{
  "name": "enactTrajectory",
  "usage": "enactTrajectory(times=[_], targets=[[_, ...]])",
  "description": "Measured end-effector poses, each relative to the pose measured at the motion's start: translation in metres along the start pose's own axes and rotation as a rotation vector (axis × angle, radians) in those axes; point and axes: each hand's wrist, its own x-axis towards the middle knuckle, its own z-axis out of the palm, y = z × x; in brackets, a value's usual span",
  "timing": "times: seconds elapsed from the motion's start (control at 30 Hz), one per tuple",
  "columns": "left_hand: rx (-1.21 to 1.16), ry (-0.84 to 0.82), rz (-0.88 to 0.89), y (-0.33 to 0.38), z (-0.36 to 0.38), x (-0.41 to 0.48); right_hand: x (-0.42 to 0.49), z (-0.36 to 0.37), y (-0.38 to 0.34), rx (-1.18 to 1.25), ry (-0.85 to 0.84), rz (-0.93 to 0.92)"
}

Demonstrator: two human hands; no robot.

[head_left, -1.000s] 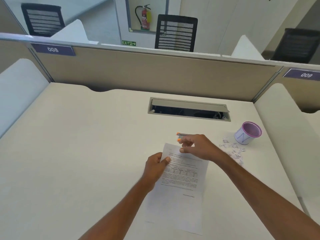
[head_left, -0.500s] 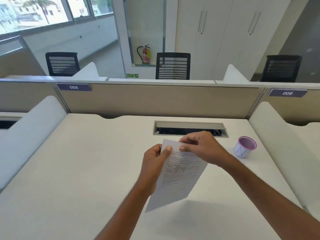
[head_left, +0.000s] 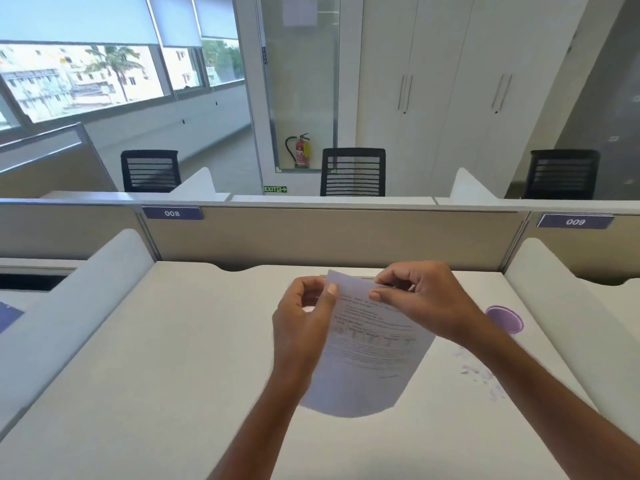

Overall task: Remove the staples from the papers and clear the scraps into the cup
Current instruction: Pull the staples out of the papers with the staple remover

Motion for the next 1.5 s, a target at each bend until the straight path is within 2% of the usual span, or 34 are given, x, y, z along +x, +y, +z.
enactTrajectory(times=[0.07, 0.1, 0.2, 0.27, 0.33, 0.43, 0.57, 0.67, 0.73, 0.8, 0.93, 1.1, 1.5], targets=[[0.062, 0.203, 0.033, 0.002, 0.001, -0.003, -0.003, 0.004, -0.005, -0.156, 0.108, -0.048], [0.049, 0.233, 0.022, 0.006, 0.002, -0.006, -0.005, 0.007, -0.008, -0.253, 0.179, -0.086], [-0.122, 0.044, -0.137, 0.018, 0.007, -0.013, -0.013, 0.021, -0.016, -0.466, 0.369, -0.237], [-0.264, -0.072, -0.243, 0.025, 0.012, -0.015, -0.019, 0.036, -0.02, -0.563, 0.434, -0.335], [-0.346, -0.099, -0.278, 0.025, 0.016, -0.014, -0.026, 0.052, -0.025, -0.65, 0.455, -0.384], [-0.338, -0.036, -0.25, 0.024, 0.017, -0.012, -0.038, 0.071, -0.031, -0.698, 0.466, -0.403], [-0.268, 0.028, -0.178, 0.023, 0.007, -0.01, -0.048, 0.074, -0.036, -0.544, 0.336, -0.354], [-0.266, -0.016, -0.135, 0.03, -0.003, -0.012, -0.044, 0.063, -0.034, -0.348, 0.321, -0.273], [-0.194, -0.033, -0.091, 0.033, -0.009, -0.013, -0.036, 0.054, -0.029, -0.205, 0.357, -0.239], [-0.101, -0.042, -0.041, 0.035, -0.013, -0.015, -0.025, 0.045, -0.026, -0.163, 0.375, -0.245], [0.007, -0.096, 0.023, 0.039, -0.018, -0.02, -0.005, 0.034, -0.029, -0.124, 0.291, -0.248], [0.025, -0.123, 0.046, 0.043, -0.022, -0.025, -0.001, 0.031, -0.038, 0.219, 0.177, -0.1], [0.03, -0.12, 0.019, 0.041, -0.025, -0.029, -0.012, 0.032, -0.041, 0.331, 0.142, -0.047]])
